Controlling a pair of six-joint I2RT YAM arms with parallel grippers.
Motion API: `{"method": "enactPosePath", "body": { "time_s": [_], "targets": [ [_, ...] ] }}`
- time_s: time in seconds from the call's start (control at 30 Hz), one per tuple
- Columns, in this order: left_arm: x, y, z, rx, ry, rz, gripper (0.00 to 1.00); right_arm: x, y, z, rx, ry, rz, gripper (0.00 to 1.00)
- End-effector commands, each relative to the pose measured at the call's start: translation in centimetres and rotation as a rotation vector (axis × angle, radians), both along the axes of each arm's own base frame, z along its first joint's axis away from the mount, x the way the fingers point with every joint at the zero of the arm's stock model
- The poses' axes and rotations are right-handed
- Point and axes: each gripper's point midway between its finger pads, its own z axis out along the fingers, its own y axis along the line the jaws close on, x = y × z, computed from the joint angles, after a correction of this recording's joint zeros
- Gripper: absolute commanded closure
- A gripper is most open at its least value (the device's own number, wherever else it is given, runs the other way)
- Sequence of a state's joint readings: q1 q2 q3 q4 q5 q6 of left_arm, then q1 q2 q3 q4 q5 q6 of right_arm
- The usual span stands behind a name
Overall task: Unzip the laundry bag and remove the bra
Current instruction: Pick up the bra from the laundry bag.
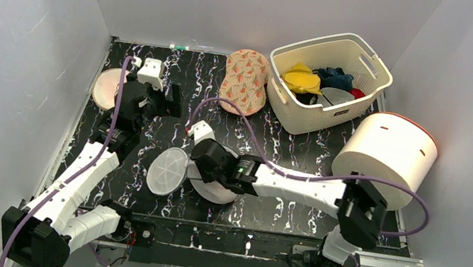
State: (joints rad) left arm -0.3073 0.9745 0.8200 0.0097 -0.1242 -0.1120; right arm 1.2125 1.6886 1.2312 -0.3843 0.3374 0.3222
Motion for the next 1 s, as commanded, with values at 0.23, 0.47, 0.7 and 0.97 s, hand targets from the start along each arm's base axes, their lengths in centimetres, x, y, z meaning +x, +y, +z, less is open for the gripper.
{"method": "enactPosePath", "body": {
  "time_s": [0.23,0.47,0.7,0.97],
  "targets": [
    [0.0,-0.3,0.5,-0.008,-0.018,-0.012,0.02,0.8,-0.4,2.6,0.1,-0.07,-0.04,0.93],
    [0.1,-0.3,0.5,-0.006,-0.017,-0.011,0.02,1.1,-0.6,0.4,0.041,-0.069,-0.055,0.81],
    [0.0,-0.3,0.5,-0.008,-0.018,-0.013,0.01,1.3,-0.2,0.0,0.046,-0.075,-0.053,0.79],
    [0.0,-0.6,0.5,-0.009,-0.018,-0.02,0.02,0.6,1.2,-1.0,0.044,-0.027,0.0,0.56]
  ]
}}
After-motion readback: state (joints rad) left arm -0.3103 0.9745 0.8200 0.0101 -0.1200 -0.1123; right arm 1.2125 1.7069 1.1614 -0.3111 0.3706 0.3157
